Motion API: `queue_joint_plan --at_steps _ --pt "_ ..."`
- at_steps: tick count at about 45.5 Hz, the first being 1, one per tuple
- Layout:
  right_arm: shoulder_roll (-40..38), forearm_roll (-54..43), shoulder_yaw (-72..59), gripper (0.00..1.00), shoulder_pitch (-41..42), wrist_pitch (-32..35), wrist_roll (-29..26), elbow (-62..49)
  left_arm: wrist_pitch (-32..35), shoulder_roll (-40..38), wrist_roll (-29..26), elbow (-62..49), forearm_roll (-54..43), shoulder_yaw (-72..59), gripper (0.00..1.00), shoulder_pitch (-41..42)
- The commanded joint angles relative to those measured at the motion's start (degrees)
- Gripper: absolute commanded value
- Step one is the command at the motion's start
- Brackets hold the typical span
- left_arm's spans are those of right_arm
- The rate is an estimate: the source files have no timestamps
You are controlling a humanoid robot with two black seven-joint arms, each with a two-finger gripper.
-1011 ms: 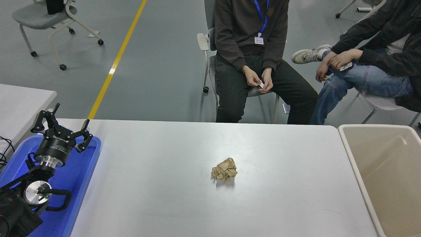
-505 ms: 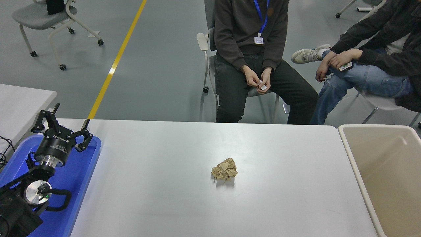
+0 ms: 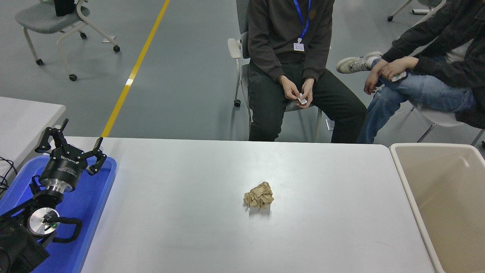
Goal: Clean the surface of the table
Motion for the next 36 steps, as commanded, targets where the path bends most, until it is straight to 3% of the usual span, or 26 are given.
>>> queue_joint_plan --at_steps 1,18,28,36 --pt "-5.1 -0.6 14.7 0.98 -0.6 1.0 0.6 10.3 0.0 0.0 0.0 0.0 0.0 0.0 1.0 0.0" --pt "-13.1 -1.7 25.3 0.98 -3.8 -3.7 0.6 35.4 0.0 0.0 0.0 0.0 0.0 0.0 1.0 0.0" --pt "-11.0 -0.6 31.4 0.98 -6.3 -6.7 0.7 44.1 0.0 -0.1 0.0 0.0 0.0 0.0 1.0 0.0" --pt "-3.9 -0.6 34.9 0.98 -6.1 -6.7 1.0 44.5 0.0 0.0 0.0 0.0 0.0 0.0 1.0 0.0"
